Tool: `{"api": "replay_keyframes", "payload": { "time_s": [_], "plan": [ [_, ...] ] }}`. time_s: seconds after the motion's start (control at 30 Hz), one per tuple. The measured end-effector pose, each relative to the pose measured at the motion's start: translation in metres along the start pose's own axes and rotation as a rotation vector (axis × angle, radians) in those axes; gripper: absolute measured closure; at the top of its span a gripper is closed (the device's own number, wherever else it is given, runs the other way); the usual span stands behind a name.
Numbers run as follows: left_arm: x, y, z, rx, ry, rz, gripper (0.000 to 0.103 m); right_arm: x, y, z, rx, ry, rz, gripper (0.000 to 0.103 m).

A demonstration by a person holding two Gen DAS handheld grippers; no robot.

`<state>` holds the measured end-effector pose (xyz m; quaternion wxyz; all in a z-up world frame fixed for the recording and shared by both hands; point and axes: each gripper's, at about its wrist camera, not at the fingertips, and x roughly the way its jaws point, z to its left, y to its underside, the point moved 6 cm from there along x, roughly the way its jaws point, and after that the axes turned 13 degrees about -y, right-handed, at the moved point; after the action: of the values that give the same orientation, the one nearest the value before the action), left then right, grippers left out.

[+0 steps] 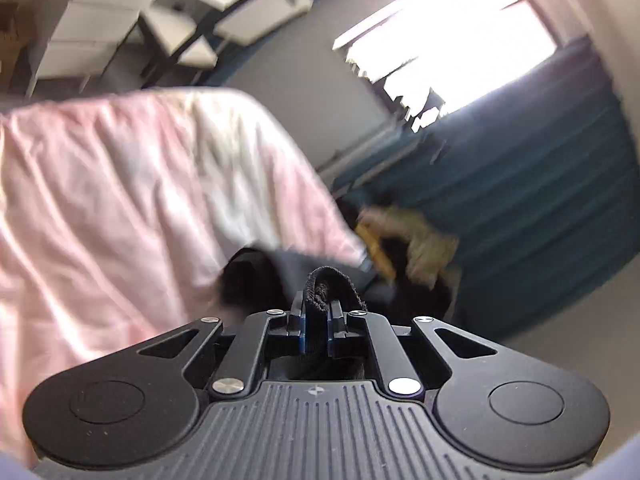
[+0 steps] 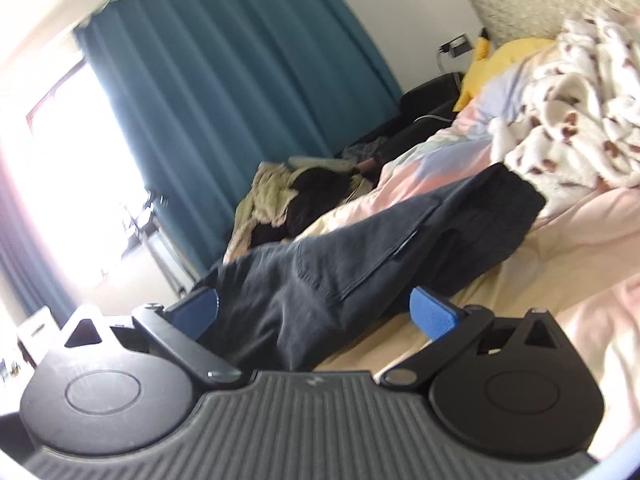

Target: Fold clothes

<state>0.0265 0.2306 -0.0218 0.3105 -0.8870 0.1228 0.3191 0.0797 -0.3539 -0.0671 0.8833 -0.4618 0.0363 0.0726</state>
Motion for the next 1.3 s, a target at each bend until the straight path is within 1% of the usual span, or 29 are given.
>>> {"api": "replay_keyframes", "payload": {
  "time_s": [0.03,0.1,0.13,0.17,0.2,0.27,0.3,0.37,0.43,0.47,0.53,0.57,0.63,0.67,0.7,0.77,0.8,0.9,0.97,1.0,1.1,1.17,1.23,1.3],
  "plan": [
    [0.005,0.001,0.011,0.007,-0.022,0.034,0.092,0.003,0.005,0.003,-0.015,-0.005,0.026,0.0],
    [0.006,-0.003,0.017,0.013,-0.011,0.075,0.091,0.01,0.014,0.009,-0.035,-0.024,0.081,0.0],
    [0.007,-0.006,0.019,0.017,-0.001,0.093,0.089,0.012,0.017,0.013,-0.045,-0.035,0.102,0.0],
    [0.007,-0.009,0.021,0.02,0.01,0.111,0.082,0.014,0.02,0.016,-0.059,-0.045,0.119,0.0],
    [0.004,-0.011,0.021,0.051,-0.002,0.111,0.078,0.015,0.022,0.02,-0.079,-0.053,0.129,0.0],
    [-0.003,-0.014,0.018,0.135,-0.049,0.091,0.057,0.016,0.026,0.027,-0.114,-0.068,0.145,0.0],
    [-0.004,-0.016,0.018,0.174,-0.07,0.072,0.052,0.015,0.027,0.029,-0.123,-0.074,0.149,0.0],
    [-0.014,-0.023,0.018,0.249,-0.099,0.003,0.031,0.015,0.03,0.034,-0.14,-0.082,0.159,0.0],
    [-0.023,-0.03,0.017,0.322,-0.132,-0.076,0.024,0.017,0.032,0.035,-0.143,-0.073,0.172,0.0],
    [-0.025,-0.033,0.016,0.358,-0.154,-0.119,0.024,0.017,0.033,0.037,-0.143,-0.074,0.175,0.0],
    [-0.034,-0.032,0.006,0.458,-0.175,-0.18,0.024,0.02,0.035,0.038,-0.141,-0.072,0.177,0.0],
    [-0.039,-0.027,-0.004,0.526,-0.163,-0.2,0.024,0.021,0.036,0.037,-0.138,-0.069,0.18,0.0],
    [-0.043,-0.006,-0.031,0.688,-0.081,-0.202,0.024,0.025,0.036,0.035,-0.13,-0.065,0.185,0.0],
    [-0.042,0.008,-0.046,0.779,-0.029,-0.19,0.024,0.026,0.037,0.035,-0.127,-0.063,0.184,0.0],
    [-0.04,0.023,-0.061,0.876,0.006,-0.174,0.024,0.026,0.037,0.034,-0.121,-0.06,0.184,0.0],
    [-0.025,0.058,-0.088,1.089,0.044,-0.125,0.024,0.028,0.037,0.03,-0.101,-0.049,0.184,0.0],
    [-0.015,0.076,-0.098,1.184,0.05,-0.086,0.024,0.031,0.037,0.027,-0.088,-0.043,0.188,0.0],
    [0.022,0.128,-0.114,1.446,0.016,0.018,0.027,0.031,0.034,0.021,-0.057,-0.025,0.181,0.0],
    [0.05,0.158,-0.112,1.575,-0.023,0.108,0.027,0.03,0.031,0.016,-0.043,-0.011,0.169,0.0],
    [0.062,0.169,-0.109,1.609,-0.047,0.147,0.027,0.028,0.029,0.013,-0.037,0.0,0.155,0.0],
    [0.092,0.192,-0.098,1.73,-0.11,0.183,0.026,0.024,0.021,0.001,-0.005,0.044,0.108,0.0],
    [0.109,0.199,-0.092,1.796,-0.167,0.152,0.022,0.023,0.017,-0.008,0.037,0.062,0.085,0.0],
    [0.12,0.196,-0.089,1.783,-0.178,0.144,0.021,0.023,0.016,-0.017,0.078,0.078,0.079,0.0],
    [0.122,0.185,-0.091,1.703,-0.172,0.165,0.033,0.025,0.016,-0.022,0.101,0.085,0.086,0.0]
  ]
}}
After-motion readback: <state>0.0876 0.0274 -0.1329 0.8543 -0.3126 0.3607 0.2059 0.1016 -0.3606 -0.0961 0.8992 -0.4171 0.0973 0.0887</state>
